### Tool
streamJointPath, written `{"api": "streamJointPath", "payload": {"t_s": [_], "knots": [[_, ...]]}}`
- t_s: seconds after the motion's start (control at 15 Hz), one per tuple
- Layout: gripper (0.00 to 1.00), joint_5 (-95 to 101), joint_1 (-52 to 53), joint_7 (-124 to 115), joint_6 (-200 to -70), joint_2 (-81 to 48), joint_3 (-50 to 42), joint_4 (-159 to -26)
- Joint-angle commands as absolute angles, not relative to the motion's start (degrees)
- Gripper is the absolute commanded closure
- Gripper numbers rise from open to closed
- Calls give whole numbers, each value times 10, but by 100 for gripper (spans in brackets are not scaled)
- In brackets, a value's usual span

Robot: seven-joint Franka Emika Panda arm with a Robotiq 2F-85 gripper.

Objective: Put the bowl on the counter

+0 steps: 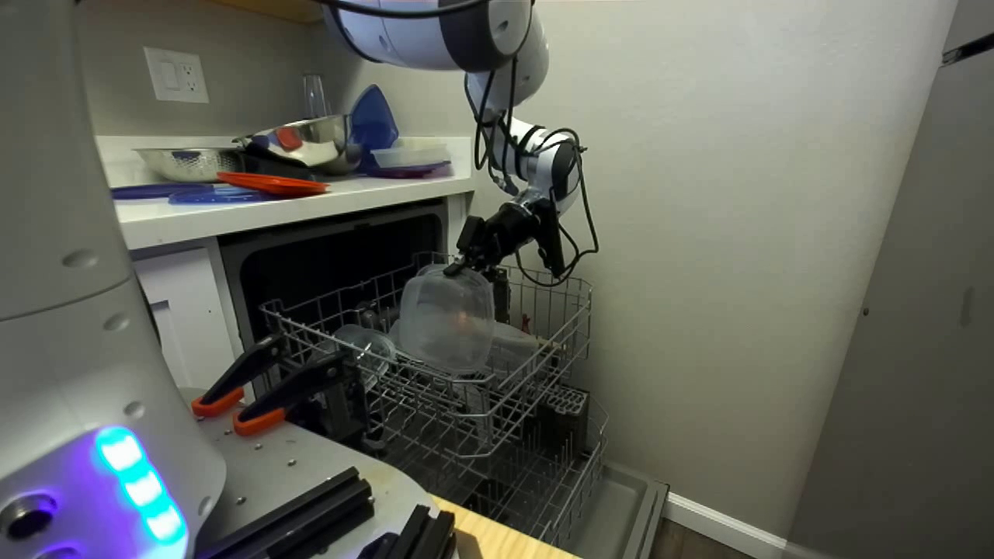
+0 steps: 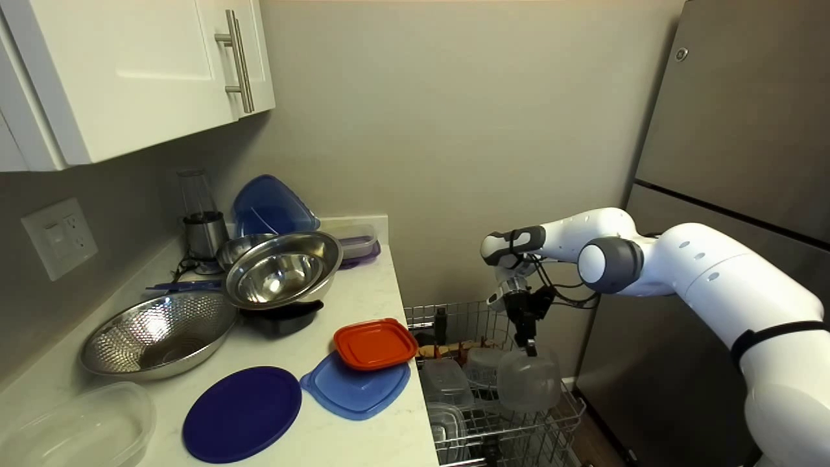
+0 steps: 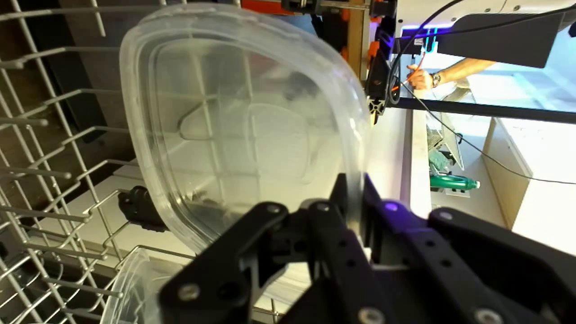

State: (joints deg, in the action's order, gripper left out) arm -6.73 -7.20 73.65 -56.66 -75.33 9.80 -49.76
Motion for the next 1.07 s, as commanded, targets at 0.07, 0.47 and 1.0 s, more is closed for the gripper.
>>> {"api": "streamJointPath", "payload": {"t_s": [0.07,0.47,1.0], "knots": [[98,-66,-60,694,-601,-765,87,-451],[98,-46,-35,673,-680,-746,69,-416],[98,-25,16,700,-672,-720,68,-345]]}}
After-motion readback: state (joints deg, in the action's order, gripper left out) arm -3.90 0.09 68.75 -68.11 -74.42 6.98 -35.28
